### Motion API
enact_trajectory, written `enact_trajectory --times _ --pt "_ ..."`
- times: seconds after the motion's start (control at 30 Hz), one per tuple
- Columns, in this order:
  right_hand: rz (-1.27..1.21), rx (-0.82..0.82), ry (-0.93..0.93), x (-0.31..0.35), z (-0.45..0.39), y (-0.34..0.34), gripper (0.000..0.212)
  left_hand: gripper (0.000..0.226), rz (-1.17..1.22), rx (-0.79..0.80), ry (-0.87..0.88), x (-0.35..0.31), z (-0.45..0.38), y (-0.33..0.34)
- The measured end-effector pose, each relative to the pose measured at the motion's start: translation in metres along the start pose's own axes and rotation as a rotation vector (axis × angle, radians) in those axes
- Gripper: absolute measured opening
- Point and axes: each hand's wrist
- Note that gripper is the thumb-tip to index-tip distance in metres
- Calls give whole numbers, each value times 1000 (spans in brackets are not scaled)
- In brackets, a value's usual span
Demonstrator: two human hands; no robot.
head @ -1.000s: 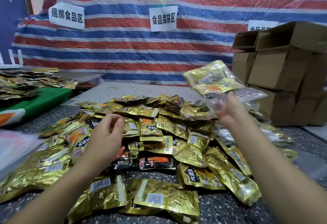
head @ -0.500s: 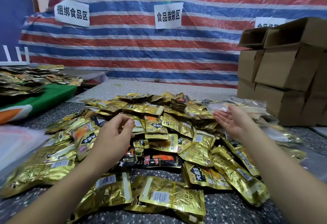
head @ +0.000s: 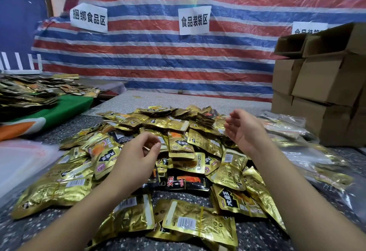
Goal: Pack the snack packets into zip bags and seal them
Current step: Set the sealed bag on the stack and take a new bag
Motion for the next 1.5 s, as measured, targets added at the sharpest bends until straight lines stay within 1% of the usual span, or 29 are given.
enact_trajectory --times 0.07,0.1,0.17,0.27,0.33,0.37,0.4,0.43,0.5,0.53,0.57,0.63,0.7,0.73,0.77,0.8,0.83,0.9,0.97,1.03,1.13,1.23,1.3,1.4,1.5 --pt "-21 12 -12 1 2 9 25 11 15 -13 9 2 0 0" --pt "-30 20 -17 1 4 13 28 16 19 -15 15 3 0 0" --pt "-59 52 -35 1 6 20 34 35 3 -22 31 4 0 -1" --pt "-87 124 -49 0 11 32 42 62 7 -38 11 5 -3 -1" --pt "-73 176 -51 0 14 39 43 68 3 -50 -15 5 -5 0" --pt "-54 206 -58 0 16 42 41 70 -35 -57 -30 5 -7 -1" --pt "-32 241 -67 1 18 45 38 68 -89 -62 -43 6 -9 -2" --pt "-16 276 -74 1 20 48 33 59 -140 -66 -48 6 -11 -5" --pt "-4 326 -77 0 24 53 24 32 -205 -78 -59 9 -18 -15" --pt "19 334 -80 -1 25 55 23 25 -223 -83 -71 11 -22 -23" --pt "55 335 -84 -3 27 57 23 27 -259 -95 -78 13 -26 -33" --pt "125 317 -92 -7 30 62 29 47 -398 -135 -108 21 -31 -55" --pt "183 278 -91 -9 33 66 38 69 -508 -181 -197 34 -32 -81" --pt "202 269 -92 -10 34 67 42 74 -579 -211 -235 43 -31 -95" --pt "210 268 -93 -11 35 69 45 72 -681 -244 -243 55 -29 -109" --pt "206 274 -91 -11 36 70 48 64 -776 -277 -246 66 -27 -123" --pt "196 287 -88 -10 37 71 52 51 -845 -303 -255 79 -24 -137" --pt "183 323 -88 -10 39 72 54 26 -933 -300 -355 100 -17 -160" --pt "181 366 -104 -10 41 74 51 38 -1027 -239 -525 117 -11 -173" --pt "187 391 -108 -10 41 74 49 45 -1092 -181 -636 131 -5 -175" --pt "198 389 -83 -11 41 74 47 49 -1007 -163 -743 142 1 -169" --pt "224 370 -34 -13 40 73 46 41 -973 -120 -774 143 3 -168" --pt "244 360 -4 -13 40 72 45 31 -994 -85 -762 143 4 -169" --pt "257 363 16 -13 40 74 45 14 -1005 -83 -730 140 6 -170" --pt "264 375 24 -14 40 74 45 14 -992 -88 -711 138 8 -171"
Point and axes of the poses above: each hand's wrist, its own z-axis away from the middle knuckle, its own y-axis out of the palm, x = y × z, and after that the axes turned 7 degrees about x, right-handed
